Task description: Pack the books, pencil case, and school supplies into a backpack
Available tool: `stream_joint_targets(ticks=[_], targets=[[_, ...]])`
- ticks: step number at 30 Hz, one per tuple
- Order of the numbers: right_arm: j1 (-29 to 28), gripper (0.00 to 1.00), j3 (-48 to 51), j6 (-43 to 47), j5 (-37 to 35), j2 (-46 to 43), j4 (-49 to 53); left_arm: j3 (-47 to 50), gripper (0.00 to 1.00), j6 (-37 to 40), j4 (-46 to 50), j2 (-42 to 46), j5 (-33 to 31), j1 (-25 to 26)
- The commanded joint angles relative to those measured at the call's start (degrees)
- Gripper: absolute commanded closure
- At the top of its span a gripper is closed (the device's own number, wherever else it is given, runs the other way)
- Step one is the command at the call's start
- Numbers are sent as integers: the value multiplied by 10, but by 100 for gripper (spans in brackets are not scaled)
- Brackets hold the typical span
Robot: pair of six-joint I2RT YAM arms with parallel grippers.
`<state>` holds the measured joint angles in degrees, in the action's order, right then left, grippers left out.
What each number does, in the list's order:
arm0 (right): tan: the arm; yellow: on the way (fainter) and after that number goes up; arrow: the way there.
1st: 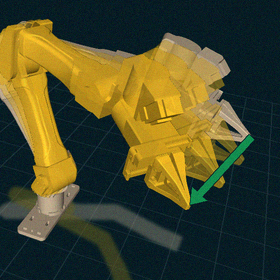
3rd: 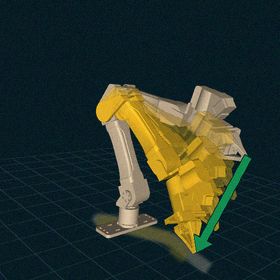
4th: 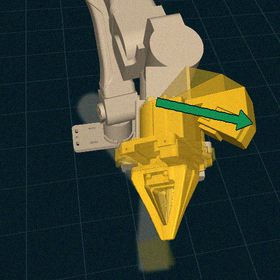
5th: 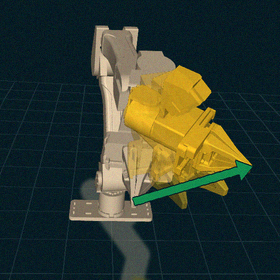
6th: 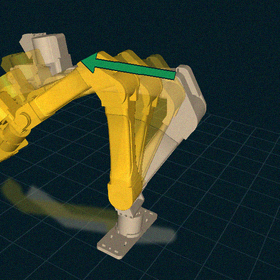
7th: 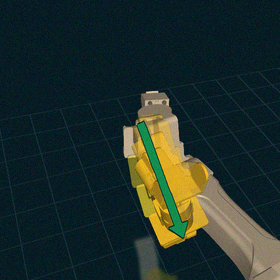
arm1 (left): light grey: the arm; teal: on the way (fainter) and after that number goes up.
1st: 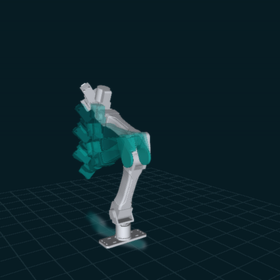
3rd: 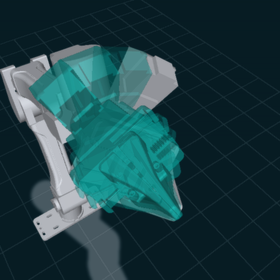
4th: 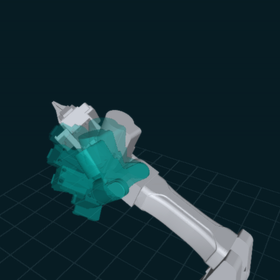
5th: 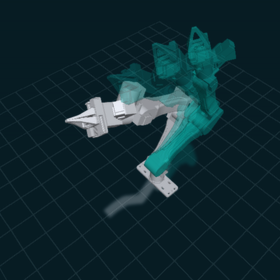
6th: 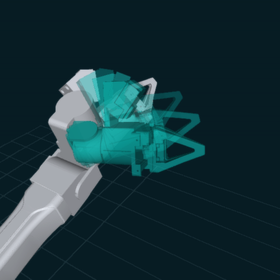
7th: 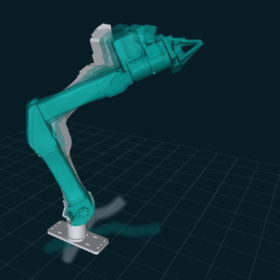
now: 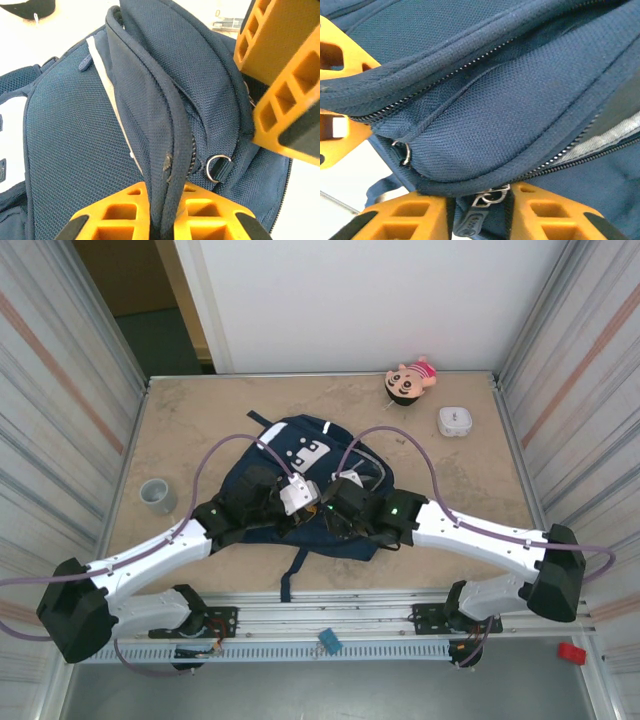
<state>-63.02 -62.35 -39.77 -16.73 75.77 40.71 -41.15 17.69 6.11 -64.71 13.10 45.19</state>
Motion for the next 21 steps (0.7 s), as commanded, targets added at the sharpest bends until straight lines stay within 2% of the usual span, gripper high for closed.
stream_joint_targets(ticks=[1, 6, 10, 15, 21], targets=[[0, 78, -25, 4, -43, 4, 31, -24, 100, -28, -1, 17, 5, -7], [13, 91, -18, -5, -45, -13, 60, -22, 100, -29, -2, 17, 3, -11], [34, 97, -6, -2, -30, -35, 73, -21, 100, -25, 4, 16, 1, -14], [98, 99, 27, 24, 26, -77, 71, -15, 100, -9, 22, 23, -1, -23], [202, 100, 68, 81, 139, -116, 37, -4, 100, 25, 46, 46, 8, -26]])
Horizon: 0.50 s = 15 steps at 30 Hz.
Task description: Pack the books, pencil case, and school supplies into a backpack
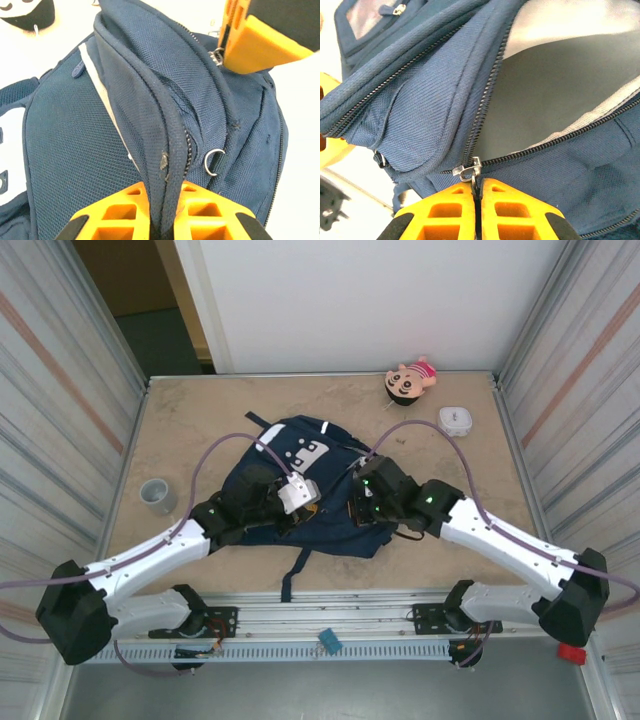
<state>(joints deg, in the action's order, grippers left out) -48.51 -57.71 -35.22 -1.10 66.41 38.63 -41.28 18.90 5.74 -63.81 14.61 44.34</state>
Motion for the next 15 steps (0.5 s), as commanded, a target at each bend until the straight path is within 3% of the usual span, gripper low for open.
stream_joint_targets(ticks=[1, 6, 10, 15], targets=[[76, 100, 25, 45, 1, -23, 58, 0, 100, 18, 54, 41, -7, -17], [109, 100, 34, 98, 113, -19, 27, 17, 98, 32, 56, 46, -18, -18], [80, 100, 46, 110, 222, -23, -36, 7, 83, 20, 53, 28, -2, -18], [48, 100, 33, 118, 225, -3, -22, -23, 59, 10, 51, 8, 36, 2]])
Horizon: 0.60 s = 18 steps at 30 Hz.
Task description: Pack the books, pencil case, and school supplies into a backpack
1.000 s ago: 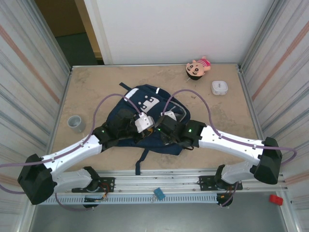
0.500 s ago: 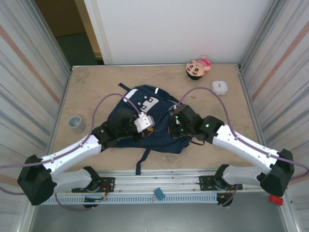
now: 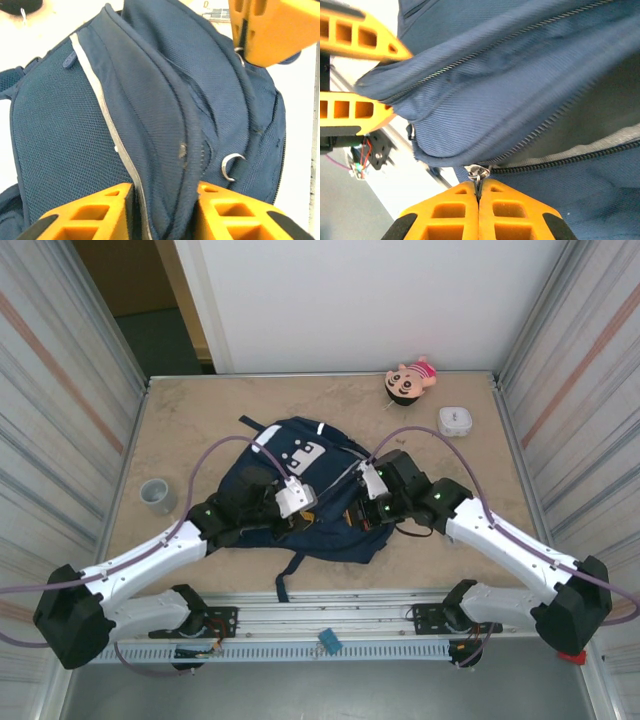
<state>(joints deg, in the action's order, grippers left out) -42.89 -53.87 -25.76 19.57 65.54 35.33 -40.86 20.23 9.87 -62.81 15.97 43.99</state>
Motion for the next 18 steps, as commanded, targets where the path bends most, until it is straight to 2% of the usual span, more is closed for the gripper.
stream_joint_targets(ticks=[1, 2, 4, 9, 14, 18], targets=[[-9, 100, -6, 22, 22, 10, 14, -31, 52, 5, 9, -4, 28, 18], [-7, 100, -5, 21, 26, 14, 14, -35, 45, 21, 10, -6, 31, 34], [-6, 100, -6, 18, 40, 21, 11, -37, 38, 58, 13, -11, 15, 70], [-1, 100, -12, 17, 69, 32, 11, -28, 36, 76, -22, -29, -57, 110], [8, 100, -6, 11, 94, 18, 7, -24, 44, 75, -62, -63, -101, 123], [26, 100, 6, 2, 126, -4, -8, -22, 59, 74, -81, -94, -97, 127]])
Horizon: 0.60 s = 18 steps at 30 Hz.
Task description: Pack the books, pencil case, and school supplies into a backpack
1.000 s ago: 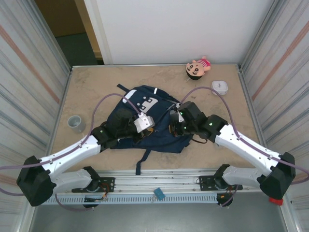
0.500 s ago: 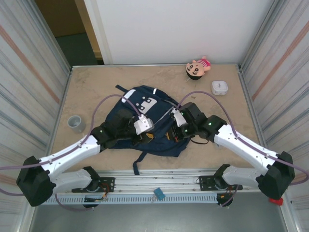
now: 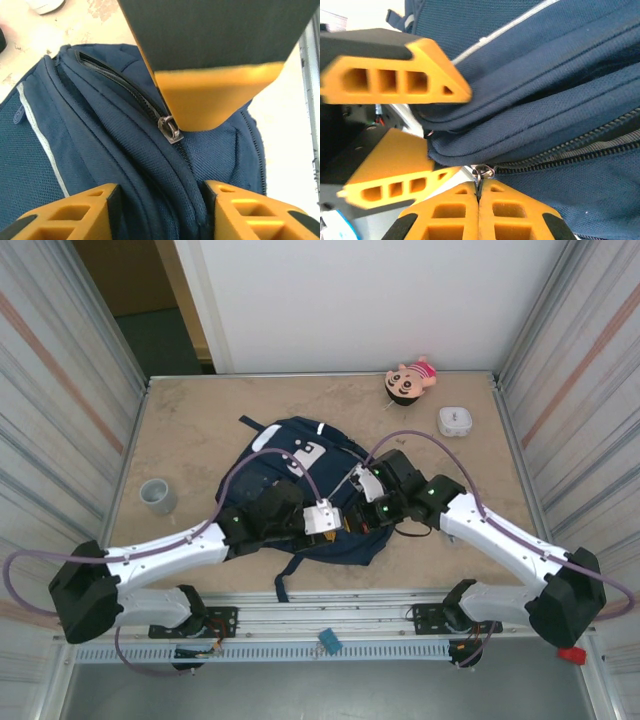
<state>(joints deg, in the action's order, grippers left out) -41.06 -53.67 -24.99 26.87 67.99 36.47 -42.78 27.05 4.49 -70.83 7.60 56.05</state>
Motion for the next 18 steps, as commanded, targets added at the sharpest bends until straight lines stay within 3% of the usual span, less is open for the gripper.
stream_joint_targets(ticks=[1, 4, 6, 12, 18], targets=[[13, 100, 7, -7, 58, -34, -21, -3, 68, 5, -27, -18, -7, 7], [26, 100, 17, -2, 40, -45, -13, -4, 94, -2, -18, -18, 7, 6], [28, 100, 18, 6, 0, -43, 5, 3, 99, 0, -16, -8, 27, 6], [9, 99, 19, 14, -51, -22, 8, 22, 100, 5, -23, 38, 59, 2], [-2, 90, 38, 14, -56, -18, -26, 27, 100, 4, -26, 61, 76, -7]])
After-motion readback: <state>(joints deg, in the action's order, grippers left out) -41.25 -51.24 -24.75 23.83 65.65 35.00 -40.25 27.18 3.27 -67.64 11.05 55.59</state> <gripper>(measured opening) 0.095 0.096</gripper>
